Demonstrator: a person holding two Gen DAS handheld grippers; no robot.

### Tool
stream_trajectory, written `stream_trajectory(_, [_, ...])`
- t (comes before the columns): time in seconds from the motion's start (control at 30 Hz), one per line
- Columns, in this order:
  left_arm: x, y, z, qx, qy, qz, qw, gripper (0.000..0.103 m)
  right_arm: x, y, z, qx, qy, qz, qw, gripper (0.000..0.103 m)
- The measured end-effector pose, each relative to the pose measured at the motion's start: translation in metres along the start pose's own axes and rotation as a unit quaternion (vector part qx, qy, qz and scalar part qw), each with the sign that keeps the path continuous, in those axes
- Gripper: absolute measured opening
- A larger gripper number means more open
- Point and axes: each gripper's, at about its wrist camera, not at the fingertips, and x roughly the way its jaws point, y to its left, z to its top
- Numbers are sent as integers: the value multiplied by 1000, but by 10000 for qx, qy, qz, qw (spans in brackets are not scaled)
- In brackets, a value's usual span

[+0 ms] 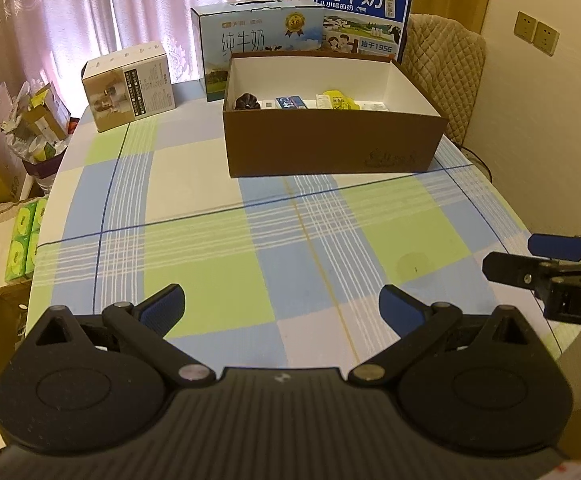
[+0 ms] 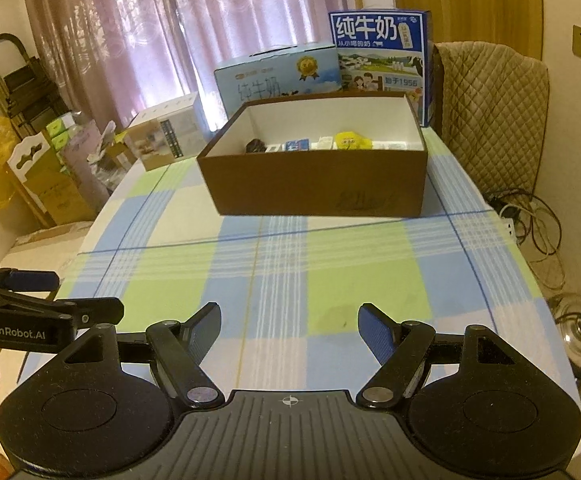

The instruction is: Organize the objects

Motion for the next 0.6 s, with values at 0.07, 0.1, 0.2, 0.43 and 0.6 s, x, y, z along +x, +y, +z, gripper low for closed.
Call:
stream_trajectory(0.07, [-3, 1, -5, -2, 13, -6, 10000, 102, -2, 4, -6, 0, 36, -5, 10000, 73])
stream_trajectory(0.1, [-5, 2, -7, -6, 18, -11, 10000, 102, -3, 6, -8, 2, 50, -5, 10000, 73])
stream_trajectory(0.2, [-8, 4, -14, -21, 34, -23, 10000, 102, -6, 12, -15, -1, 94, 2, 10000, 73])
stream_trajectory(0.43, [-12, 7, -28, -42, 83, -37, 9999, 102, -10, 21, -28, 1, 134, 14, 9999, 73])
stream_trajectory(0.6, [-17, 9, -35, -39, 63, -61, 10000, 102, -11, 26, -32, 18, 136, -4, 9999, 73])
